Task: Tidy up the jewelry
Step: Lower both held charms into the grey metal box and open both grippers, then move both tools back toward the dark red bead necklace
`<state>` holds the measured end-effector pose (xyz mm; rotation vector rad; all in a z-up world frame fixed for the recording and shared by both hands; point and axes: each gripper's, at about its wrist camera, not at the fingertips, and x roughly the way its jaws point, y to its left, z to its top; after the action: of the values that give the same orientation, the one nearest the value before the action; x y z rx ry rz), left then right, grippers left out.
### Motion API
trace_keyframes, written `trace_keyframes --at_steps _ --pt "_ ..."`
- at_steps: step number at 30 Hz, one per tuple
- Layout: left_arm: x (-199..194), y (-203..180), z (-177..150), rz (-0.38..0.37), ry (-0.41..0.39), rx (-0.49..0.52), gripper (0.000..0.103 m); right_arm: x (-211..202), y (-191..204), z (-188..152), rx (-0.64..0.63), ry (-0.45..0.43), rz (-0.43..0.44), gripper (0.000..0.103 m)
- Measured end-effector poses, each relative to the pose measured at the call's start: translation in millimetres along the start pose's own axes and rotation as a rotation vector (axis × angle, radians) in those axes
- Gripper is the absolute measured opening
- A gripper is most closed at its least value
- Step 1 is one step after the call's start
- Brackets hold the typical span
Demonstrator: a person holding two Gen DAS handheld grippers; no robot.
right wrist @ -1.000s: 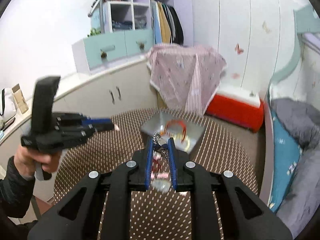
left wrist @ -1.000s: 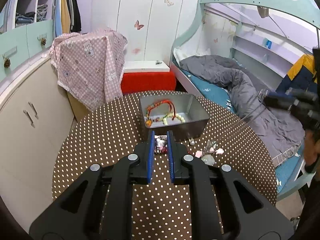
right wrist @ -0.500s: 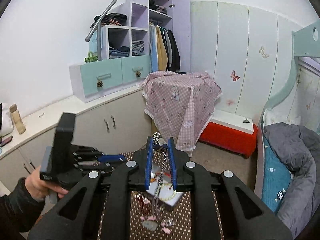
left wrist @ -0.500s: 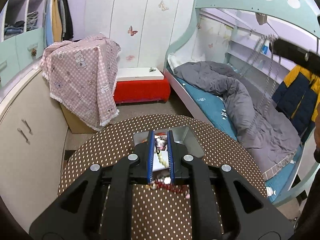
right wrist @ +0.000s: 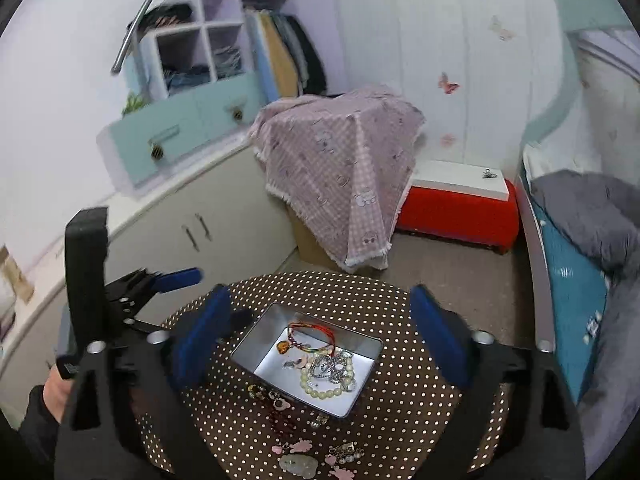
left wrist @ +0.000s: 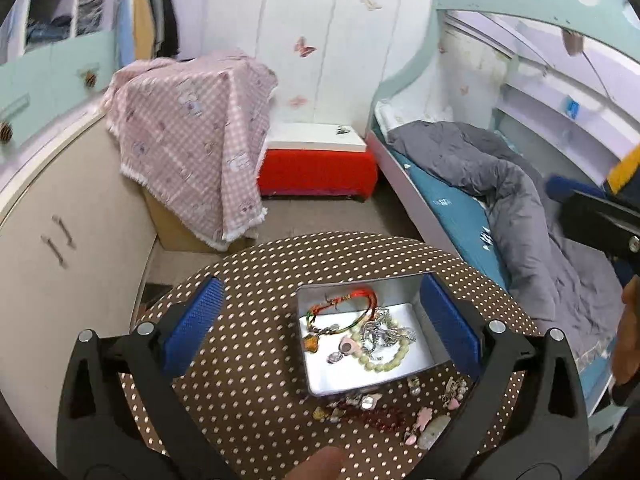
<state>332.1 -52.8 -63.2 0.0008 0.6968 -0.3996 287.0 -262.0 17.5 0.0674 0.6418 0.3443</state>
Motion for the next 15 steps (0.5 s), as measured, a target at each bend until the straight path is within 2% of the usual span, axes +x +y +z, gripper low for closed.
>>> trace_keyframes --at_steps 2,6,11,15 --pt "-13 7 -4 0.035 -0.028 -0.010 0.097 -11 -6 -7 0.029 -0.027 -0.014 0.095" --pt "-43 14 -13 0.057 -0.076 -0.027 0.097 -33 -13 -19 0.068 -0.062 -0.060 0.095" --pt "-78 6 -26 0.088 -0.133 -0.014 0.097 -62 -16 -38 0.086 -0.105 -0.085 0.095" --pt "-90 -2 -32 0.101 -0.147 0.000 0.097 -79 -14 -51 0.084 -0.121 -0.103 0.095"
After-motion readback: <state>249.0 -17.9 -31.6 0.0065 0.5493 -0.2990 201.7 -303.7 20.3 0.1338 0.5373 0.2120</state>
